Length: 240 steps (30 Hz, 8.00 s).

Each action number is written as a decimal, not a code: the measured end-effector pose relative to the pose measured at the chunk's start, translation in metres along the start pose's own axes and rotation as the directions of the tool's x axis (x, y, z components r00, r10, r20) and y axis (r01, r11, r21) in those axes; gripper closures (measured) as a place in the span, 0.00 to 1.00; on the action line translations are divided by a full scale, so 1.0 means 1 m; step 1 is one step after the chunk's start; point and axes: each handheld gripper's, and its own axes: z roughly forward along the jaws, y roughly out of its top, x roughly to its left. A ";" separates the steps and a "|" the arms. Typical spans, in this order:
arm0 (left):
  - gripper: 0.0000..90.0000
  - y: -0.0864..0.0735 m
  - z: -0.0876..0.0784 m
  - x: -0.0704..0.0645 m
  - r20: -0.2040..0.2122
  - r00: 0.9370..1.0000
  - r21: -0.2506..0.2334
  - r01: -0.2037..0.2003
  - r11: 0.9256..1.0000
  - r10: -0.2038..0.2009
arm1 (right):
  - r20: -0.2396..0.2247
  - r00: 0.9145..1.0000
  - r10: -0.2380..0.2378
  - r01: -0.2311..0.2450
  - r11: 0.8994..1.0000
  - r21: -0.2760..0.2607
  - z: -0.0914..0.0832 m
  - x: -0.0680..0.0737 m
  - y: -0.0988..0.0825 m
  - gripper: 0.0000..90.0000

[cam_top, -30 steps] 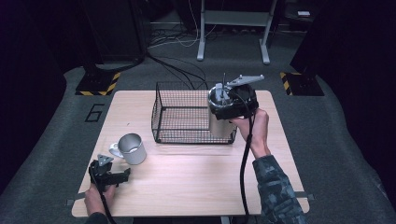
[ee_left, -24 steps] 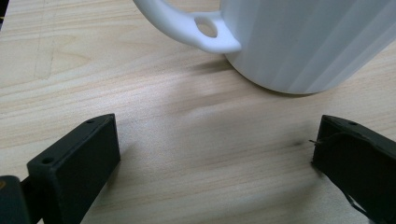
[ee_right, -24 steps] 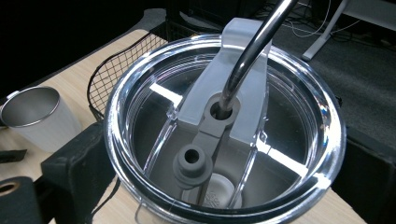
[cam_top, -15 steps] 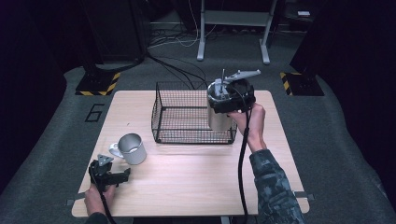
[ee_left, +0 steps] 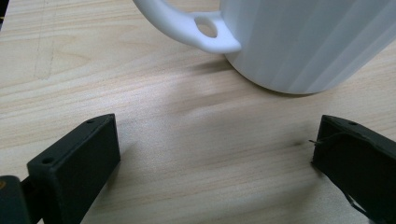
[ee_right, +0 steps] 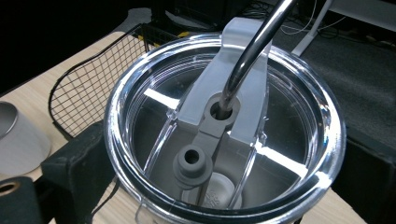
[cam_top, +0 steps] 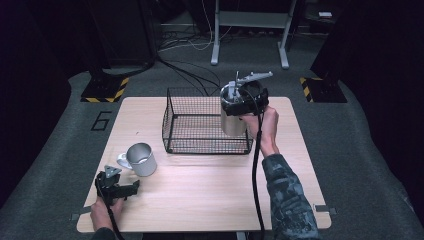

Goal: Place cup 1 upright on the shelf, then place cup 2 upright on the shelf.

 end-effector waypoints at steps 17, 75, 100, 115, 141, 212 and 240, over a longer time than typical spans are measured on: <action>0.01 0.000 -0.001 0.001 0.001 1.000 0.008 -0.010 1.000 0.010 | 0.019 1.000 0.001 -0.002 1.000 0.025 0.026 -0.010 -0.004 0.04; 0.01 0.000 0.000 0.000 0.002 1.000 0.000 0.003 1.000 -0.003 | 0.009 0.995 0.102 -0.102 0.990 0.098 0.089 -0.016 -0.042 0.04; 0.01 0.000 -0.001 0.001 0.002 1.000 0.010 -0.018 1.000 0.018 | 0.033 0.992 0.119 -0.123 0.984 0.132 0.103 -0.021 -0.049 0.04; 0.01 0.000 0.000 0.001 0.001 1.000 0.003 -0.011 1.000 0.011 | 0.032 0.989 0.143 -0.146 0.982 0.124 0.106 -0.023 -0.054 0.03; 0.01 0.000 0.000 0.000 0.001 1.000 -0.004 -0.002 1.000 0.002 | -0.020 0.993 0.116 -0.114 0.990 0.087 0.046 -0.024 -0.041 0.00; 0.00 -0.008 -0.011 0.007 0.032 0.999 0.000 -0.020 1.000 0.020 | 0.155 0.975 0.161 -0.185 0.970 0.155 0.001 -0.060 -0.298 0.00; 0.00 0.098 -0.047 -0.022 0.102 0.990 -0.161 -0.081 0.984 0.099 | 0.162 0.973 0.165 -0.190 0.970 0.153 0.002 -0.060 -0.297 0.00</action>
